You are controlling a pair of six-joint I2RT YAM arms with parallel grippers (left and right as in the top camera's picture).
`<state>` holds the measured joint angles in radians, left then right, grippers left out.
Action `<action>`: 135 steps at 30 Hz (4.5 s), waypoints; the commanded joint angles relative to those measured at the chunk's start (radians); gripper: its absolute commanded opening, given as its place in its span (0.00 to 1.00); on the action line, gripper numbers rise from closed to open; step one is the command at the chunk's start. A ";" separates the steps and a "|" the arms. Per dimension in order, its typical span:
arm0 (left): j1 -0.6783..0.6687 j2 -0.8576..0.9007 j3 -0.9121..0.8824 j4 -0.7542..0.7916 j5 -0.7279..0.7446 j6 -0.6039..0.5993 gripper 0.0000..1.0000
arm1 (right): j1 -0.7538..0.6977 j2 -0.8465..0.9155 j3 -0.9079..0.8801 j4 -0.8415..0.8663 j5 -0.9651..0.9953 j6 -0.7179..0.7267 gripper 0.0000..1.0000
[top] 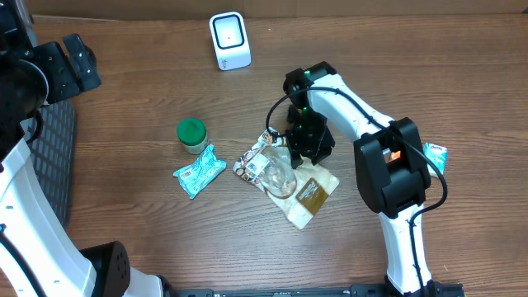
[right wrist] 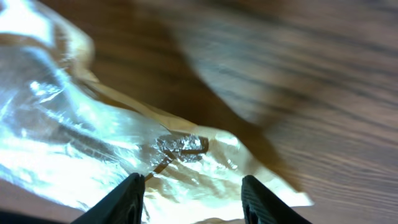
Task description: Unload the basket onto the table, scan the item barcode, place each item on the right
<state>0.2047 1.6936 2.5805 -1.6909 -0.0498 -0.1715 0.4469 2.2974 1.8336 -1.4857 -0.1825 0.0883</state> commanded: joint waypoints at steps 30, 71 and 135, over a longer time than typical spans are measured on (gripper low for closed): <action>0.004 0.008 0.008 0.002 -0.009 0.023 0.99 | -0.019 0.006 -0.083 0.367 -0.225 -0.254 0.56; 0.005 0.008 0.008 0.002 -0.010 0.023 1.00 | -0.297 -0.092 0.060 0.225 -0.263 0.069 0.52; -0.640 0.278 -0.551 0.336 0.243 -0.370 0.05 | -0.379 -0.337 0.039 0.185 -0.151 0.012 1.00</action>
<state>-0.4236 1.9640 2.1136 -1.3796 0.2146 -0.4377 0.0677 1.9572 1.8835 -1.3079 -0.3359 0.1040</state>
